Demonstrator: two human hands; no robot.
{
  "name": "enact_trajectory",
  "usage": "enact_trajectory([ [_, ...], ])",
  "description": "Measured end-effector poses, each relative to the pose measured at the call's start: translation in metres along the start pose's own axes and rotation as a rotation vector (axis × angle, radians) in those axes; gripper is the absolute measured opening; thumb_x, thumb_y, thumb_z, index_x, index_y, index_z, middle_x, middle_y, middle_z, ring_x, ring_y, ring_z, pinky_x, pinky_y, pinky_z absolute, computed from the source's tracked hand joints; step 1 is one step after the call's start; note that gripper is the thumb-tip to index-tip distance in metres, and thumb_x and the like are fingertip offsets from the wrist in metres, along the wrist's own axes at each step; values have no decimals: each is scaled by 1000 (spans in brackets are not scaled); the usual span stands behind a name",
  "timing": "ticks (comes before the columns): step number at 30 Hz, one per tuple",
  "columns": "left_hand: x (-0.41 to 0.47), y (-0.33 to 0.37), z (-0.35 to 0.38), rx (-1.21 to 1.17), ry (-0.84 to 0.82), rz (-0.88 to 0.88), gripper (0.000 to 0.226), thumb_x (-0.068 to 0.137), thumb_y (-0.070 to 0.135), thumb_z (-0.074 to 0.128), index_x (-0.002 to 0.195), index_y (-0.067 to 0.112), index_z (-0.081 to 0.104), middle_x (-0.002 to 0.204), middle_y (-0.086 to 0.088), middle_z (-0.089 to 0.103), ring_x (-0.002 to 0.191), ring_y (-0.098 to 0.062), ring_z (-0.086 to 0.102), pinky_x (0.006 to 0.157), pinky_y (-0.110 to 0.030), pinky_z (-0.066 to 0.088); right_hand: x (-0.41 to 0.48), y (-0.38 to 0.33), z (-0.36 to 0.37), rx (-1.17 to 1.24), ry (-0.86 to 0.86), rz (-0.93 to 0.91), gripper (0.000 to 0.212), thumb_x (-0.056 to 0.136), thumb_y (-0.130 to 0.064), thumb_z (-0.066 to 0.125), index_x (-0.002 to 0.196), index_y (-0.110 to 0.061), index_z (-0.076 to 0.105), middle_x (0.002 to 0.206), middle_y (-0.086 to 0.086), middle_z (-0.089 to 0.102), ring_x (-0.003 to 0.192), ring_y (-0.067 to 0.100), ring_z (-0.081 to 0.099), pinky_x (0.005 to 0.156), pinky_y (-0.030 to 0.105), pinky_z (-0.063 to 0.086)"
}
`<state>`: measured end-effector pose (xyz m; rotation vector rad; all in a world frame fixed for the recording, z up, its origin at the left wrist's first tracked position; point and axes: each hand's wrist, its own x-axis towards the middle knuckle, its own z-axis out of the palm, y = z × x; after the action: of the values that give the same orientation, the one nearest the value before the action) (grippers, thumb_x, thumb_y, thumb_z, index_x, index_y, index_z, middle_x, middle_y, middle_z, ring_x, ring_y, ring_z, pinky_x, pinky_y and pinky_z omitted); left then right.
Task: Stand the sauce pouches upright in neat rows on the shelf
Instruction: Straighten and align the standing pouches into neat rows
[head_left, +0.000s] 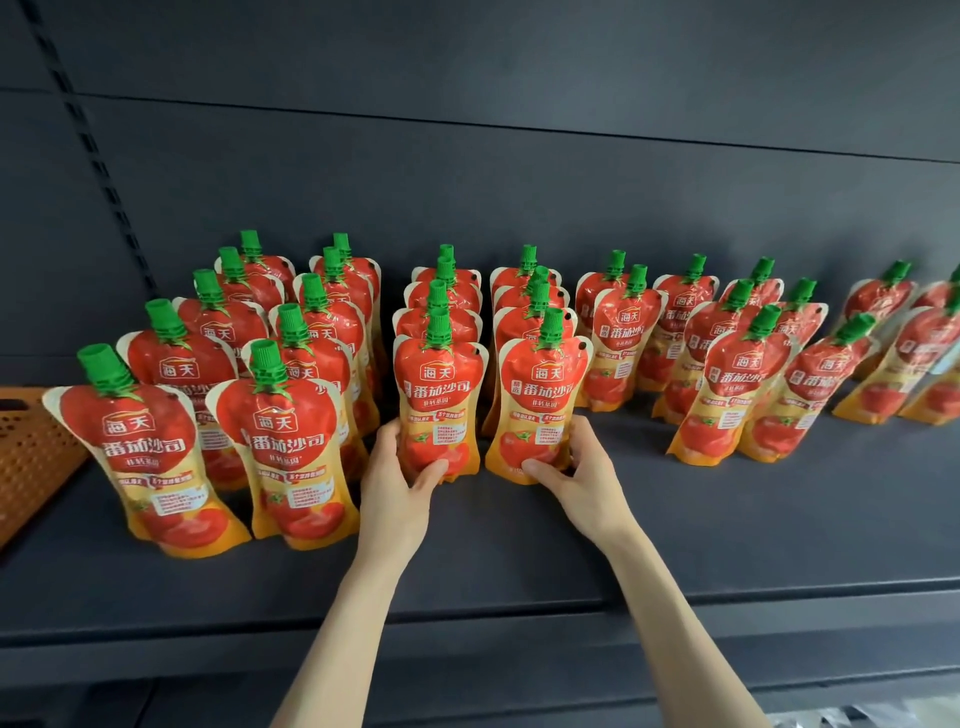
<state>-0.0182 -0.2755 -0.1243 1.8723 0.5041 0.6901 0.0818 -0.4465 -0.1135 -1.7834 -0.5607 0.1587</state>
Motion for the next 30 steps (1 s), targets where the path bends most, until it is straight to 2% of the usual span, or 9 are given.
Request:
enact_trajectory([
  [6,0,-1,1,9,6,-3,56,85,20,66,133,19,37,131,-1,52,121,-17,49,100,-35,44,0,1,0,-1,-16,5,41,82,-15,70,116,-22,47,114,-11,61,107,1,57,82,11,49],
  [9,0,-1,2,31,11,6,56,84,20,66,133,18,37,130,-1,52,121,-18,50,98,-33,43,1,1,-1,5,-23,8,41,83,-14,69,117,-20,47,118,-6,61,110,6,57,91,22,49],
  [11,0,0,2,37,13,12,56,84,20,66,133,17,37,130,-2,53,121,-19,51,98,-34,44,1,0,-1,0,-27,6,41,83,-14,69,118,-19,46,119,-4,61,110,8,57,93,25,49],
  [18,-2,4,2,58,24,19,56,85,19,66,133,15,37,131,-3,53,121,-20,51,95,-32,43,-1,-3,0,-14,-23,-1,41,83,-15,69,116,-20,46,118,-5,60,110,7,57,92,23,48],
  [23,-3,3,2,70,39,15,58,84,20,67,134,15,37,131,-4,53,121,-22,51,98,-36,44,-2,-4,0,-23,-12,0,43,82,-15,70,118,-19,46,117,-6,60,110,7,57,92,23,49],
  [25,-5,4,2,68,49,10,63,83,21,68,135,15,35,133,-5,51,122,-21,51,95,-28,46,-3,-5,1,-31,4,9,46,82,-15,70,120,-17,45,116,-7,59,107,6,57,89,19,49],
  [27,-9,7,3,48,56,6,67,82,20,69,138,13,32,134,-4,49,122,-18,50,82,-8,41,-6,-7,1,-35,28,10,47,81,-16,71,120,-18,44,115,-8,58,102,2,57,82,9,48],
  [28,-13,10,3,40,65,11,69,82,20,69,139,13,32,135,-4,49,122,-17,49,78,-3,37,-8,-8,0,-40,41,7,48,81,-17,72,119,-20,44,115,-8,57,101,0,56,77,4,45],
  [30,-22,14,5,47,109,40,68,82,20,68,140,11,33,136,-4,47,123,-15,47,83,-5,36,-15,-7,-3,-87,82,-8,50,80,-21,72,121,-22,43,119,-8,55,105,2,54,76,3,43],
])
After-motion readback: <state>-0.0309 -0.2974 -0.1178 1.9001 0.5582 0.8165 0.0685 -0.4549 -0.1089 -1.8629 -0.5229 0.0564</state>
